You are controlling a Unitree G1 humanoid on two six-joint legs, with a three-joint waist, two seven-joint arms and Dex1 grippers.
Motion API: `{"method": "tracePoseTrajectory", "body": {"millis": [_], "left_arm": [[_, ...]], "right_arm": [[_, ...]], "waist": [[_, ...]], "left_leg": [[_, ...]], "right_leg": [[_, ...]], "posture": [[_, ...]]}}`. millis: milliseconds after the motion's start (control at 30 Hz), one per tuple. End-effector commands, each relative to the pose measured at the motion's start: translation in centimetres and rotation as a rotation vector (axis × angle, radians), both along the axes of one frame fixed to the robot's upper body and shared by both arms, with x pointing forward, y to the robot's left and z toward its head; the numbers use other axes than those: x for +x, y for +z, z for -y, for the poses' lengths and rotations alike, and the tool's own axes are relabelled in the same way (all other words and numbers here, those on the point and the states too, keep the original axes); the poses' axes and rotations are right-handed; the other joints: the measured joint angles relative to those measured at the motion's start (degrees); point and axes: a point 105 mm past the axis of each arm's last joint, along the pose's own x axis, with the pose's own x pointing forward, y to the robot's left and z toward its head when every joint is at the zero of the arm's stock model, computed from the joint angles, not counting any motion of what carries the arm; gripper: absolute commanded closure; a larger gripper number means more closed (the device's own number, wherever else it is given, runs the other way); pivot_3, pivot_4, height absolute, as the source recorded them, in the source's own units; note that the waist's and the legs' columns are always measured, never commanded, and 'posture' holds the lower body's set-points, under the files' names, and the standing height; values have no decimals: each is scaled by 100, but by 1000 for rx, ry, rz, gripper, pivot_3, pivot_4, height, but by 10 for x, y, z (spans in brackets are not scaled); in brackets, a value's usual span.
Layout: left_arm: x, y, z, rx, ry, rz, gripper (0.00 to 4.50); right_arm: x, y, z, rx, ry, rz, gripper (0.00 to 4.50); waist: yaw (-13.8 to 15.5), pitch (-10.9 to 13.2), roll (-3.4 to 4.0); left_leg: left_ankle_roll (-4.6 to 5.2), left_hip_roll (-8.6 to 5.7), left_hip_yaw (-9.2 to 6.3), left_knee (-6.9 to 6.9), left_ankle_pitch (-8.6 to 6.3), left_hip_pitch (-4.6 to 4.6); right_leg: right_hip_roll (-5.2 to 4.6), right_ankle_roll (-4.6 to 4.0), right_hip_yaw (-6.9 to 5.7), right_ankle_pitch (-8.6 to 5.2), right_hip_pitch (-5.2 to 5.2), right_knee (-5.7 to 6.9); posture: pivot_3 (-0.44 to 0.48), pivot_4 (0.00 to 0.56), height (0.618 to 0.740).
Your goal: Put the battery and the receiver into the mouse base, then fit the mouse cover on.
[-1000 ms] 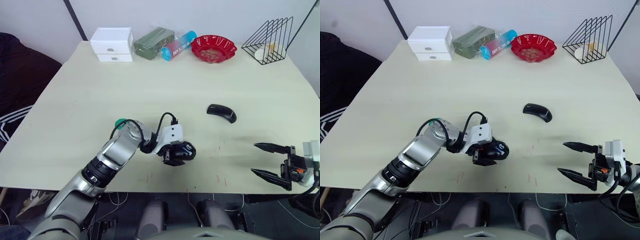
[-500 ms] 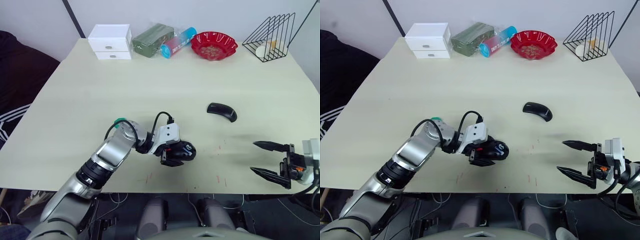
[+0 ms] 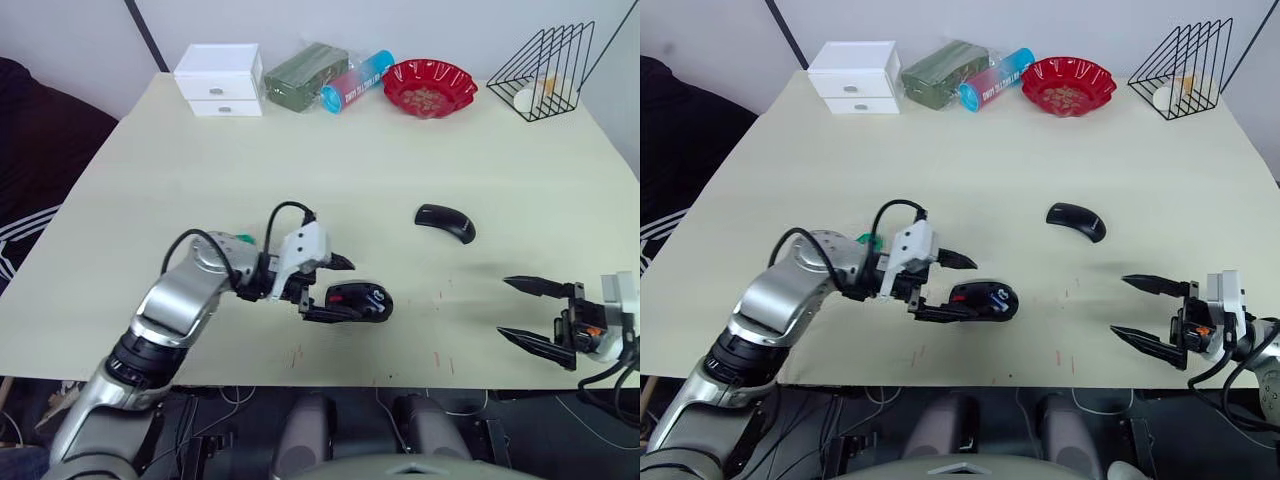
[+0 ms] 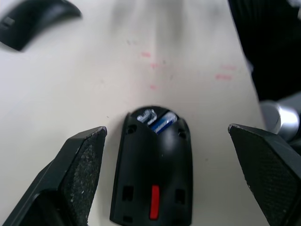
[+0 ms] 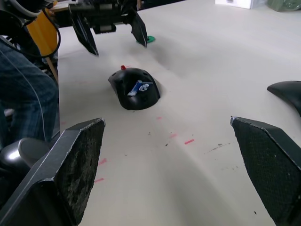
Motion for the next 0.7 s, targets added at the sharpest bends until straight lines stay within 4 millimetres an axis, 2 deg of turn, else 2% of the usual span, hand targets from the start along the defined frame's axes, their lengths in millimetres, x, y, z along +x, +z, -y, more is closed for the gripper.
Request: {"method": "tracePoseTrajectory", "body": {"millis": [33, 167, 300, 500, 700], "left_arm": [[-1, 17, -10, -57, 34, 43, 70], [-1, 18, -23, -58, 85, 49, 70], [5, 13, -57, -67, 257, 49, 70], [5, 16, -87, -151, 390, 60, 70], [-8, 7, -115, -204, 484, 65, 70]], "right_arm": [[1, 11, 0, 28, 9, 56, 0], [1, 12, 0, 30, 17, 60, 0], [0, 13, 2, 32, 22, 67, 0], [5, 14, 11, 26, -3, 85, 0], [5, 12, 19, 23, -22, 80, 0]], "waist": [[0, 0, 0], [-1, 1, 1], [-12, 1, 1], [9, 3, 1], [-27, 6, 1]], "left_leg": [[0, 0, 0, 0, 0, 0], [0, 0, -1, 3, 0, 1], [0, 1, 1, 4, 0, 3], [-1, 2, 6, 10, 0, 10], [-1, 4, 15, 17, 1, 18]], "right_leg": [[0, 0, 0, 0, 0, 0], [0, 0, -1, 0, 0, 7], [-1, 0, 0, 0, 0, 12], [-3, -2, 1, -1, -1, 31], [-5, -3, 10, -1, -1, 45]], "posture": [[0, 150, 740], [0, 150, 740], [0, 150, 740], [0, 150, 740], [0, 150, 740]]}}
